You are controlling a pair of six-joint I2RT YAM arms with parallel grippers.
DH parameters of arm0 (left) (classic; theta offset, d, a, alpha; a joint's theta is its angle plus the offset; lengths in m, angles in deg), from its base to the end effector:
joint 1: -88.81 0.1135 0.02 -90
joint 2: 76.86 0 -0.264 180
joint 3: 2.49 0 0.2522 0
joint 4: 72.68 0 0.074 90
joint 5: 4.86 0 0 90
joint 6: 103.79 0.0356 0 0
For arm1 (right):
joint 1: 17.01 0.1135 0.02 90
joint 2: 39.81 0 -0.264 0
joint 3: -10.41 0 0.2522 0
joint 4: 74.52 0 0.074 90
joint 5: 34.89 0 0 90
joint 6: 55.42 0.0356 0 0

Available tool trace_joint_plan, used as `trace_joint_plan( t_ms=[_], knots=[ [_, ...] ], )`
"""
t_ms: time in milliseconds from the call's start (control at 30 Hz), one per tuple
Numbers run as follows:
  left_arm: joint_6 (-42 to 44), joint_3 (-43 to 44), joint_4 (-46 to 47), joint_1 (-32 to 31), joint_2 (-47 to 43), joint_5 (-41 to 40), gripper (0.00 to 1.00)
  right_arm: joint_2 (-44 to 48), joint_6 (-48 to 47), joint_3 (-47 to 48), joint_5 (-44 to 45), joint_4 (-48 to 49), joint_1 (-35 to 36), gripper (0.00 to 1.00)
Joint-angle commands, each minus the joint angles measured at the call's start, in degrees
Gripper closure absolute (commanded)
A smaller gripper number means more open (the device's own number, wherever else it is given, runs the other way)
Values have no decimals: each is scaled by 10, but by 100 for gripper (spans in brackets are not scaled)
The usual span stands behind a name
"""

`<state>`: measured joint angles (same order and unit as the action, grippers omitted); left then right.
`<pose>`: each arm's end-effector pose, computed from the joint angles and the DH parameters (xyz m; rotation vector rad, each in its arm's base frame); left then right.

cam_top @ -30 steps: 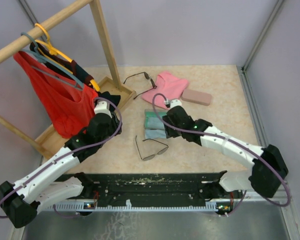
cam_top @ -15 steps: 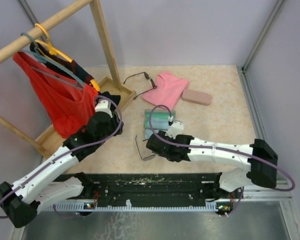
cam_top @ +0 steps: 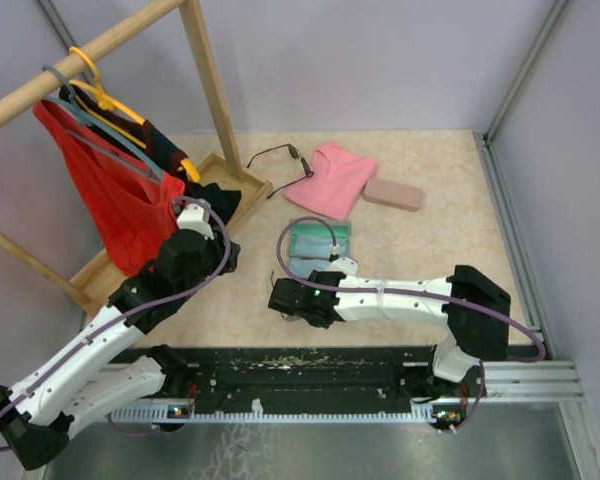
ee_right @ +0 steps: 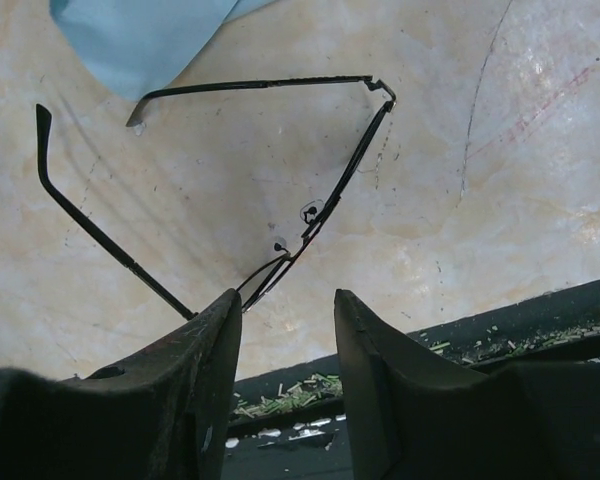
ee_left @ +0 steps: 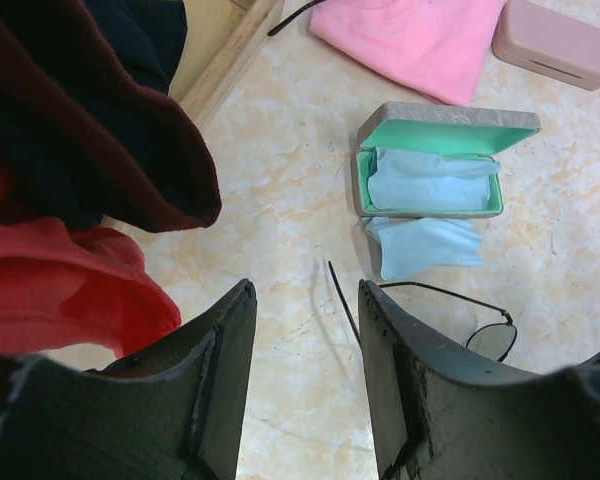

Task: Organize the sunglasses
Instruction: Pick up the sunglasses from the center of the board.

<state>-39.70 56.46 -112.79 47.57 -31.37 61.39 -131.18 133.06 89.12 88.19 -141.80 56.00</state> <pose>0.1414 -0.1049 0.3127 0.0096 2.0091 -0.3308 0.1035 0.2722 0.2199 0.6268 2.4714 0.1676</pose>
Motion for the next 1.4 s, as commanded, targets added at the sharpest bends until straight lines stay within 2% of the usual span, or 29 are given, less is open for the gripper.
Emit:
trace_joint_plan(
  t_ms=[0,967,1367],
  knots=[
    [5,0,-4,3,-15,8,48,-3,35,26,9,-15,1,58],
    [6,-3,-3,3,-25,11,47,-54,17,24,-20,27,-43,71],
    [6,-4,-6,3,-36,5,46,-62,7,19,-28,36,-47,85]
  ],
)
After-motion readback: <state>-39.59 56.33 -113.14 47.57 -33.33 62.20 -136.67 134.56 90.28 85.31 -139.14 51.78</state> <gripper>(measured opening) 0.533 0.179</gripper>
